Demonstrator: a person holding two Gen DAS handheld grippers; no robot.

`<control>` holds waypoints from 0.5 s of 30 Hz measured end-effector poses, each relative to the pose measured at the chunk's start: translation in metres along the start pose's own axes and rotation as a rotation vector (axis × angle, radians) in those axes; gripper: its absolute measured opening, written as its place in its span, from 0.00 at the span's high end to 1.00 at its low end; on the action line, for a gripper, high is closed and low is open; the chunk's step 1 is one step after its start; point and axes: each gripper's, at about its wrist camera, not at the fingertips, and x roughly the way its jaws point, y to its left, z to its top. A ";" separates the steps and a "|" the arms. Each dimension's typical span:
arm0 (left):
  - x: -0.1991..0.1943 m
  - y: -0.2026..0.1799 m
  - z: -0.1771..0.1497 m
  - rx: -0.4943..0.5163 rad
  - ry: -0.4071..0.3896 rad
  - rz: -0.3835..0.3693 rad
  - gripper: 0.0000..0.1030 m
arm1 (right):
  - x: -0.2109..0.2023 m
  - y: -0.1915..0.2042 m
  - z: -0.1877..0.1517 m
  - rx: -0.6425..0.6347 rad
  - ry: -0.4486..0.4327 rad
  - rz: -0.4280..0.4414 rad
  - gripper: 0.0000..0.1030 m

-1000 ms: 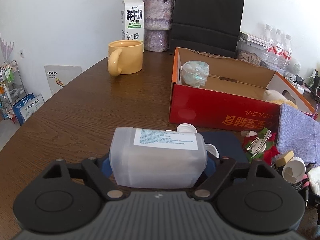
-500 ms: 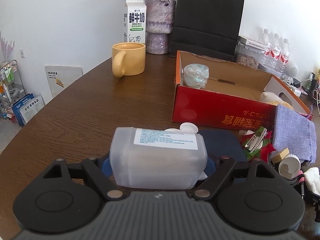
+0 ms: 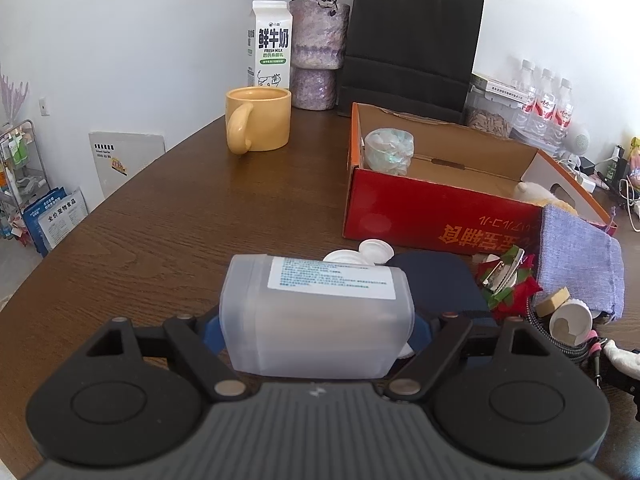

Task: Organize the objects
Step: 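Grasp the clear plastic box with the left tool while the right tool grasps the white tissue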

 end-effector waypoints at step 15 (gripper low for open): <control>-0.010 0.007 -0.004 -0.005 -0.002 -0.004 0.18 | -0.009 0.011 -0.005 -0.039 0.064 0.117 0.00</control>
